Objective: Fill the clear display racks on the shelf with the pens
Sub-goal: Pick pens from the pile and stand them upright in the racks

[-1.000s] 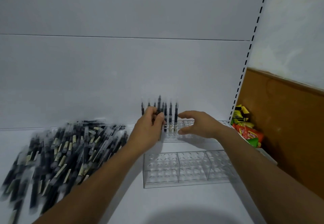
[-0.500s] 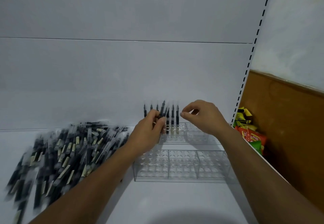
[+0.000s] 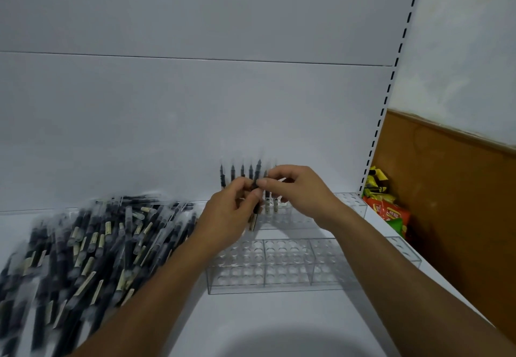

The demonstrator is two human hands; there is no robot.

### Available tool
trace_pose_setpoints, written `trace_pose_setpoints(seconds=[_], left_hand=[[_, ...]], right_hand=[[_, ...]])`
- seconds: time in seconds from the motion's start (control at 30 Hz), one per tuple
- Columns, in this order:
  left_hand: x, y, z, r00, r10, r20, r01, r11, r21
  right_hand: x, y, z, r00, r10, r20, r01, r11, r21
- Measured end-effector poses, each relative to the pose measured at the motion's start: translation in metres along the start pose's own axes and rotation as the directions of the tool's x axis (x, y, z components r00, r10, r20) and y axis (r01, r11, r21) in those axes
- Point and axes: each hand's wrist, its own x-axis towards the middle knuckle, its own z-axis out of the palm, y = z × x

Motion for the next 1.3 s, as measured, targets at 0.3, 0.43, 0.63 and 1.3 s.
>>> trace_pose_setpoints(seconds=[0.3,0.43,0.63,1.3], left_hand=[[0.002,-0.005,0.000,0.998,-0.068,-0.010,0.064,0.971,-0.230],[0.001,-0.005,0.000,0.998,-0.068,0.004,0.068,0.976,-0.209],[0.000,-0.005,0.000,0.998,-0.068,0.013,0.070,0.978,-0.198],[-0.002,0.001,-0.001,0.997,-0.023,0.072,0.025,0.999,-0.024]], right_hand=[[0.017,-0.001,-0.042,0.942,-0.049,-0.331,0.033,0.998,-0.055],[0.024,0.004,-0.038,0.942,-0.080,-0.325,0.039,0.990,-0.133],[0.030,0.017,-0.034,0.961,-0.078,-0.265,-0.011,0.948,-0.318],[-0.001,-0.008,-0.006,0.999,-0.022,0.033,0.027,0.986,-0.164]])
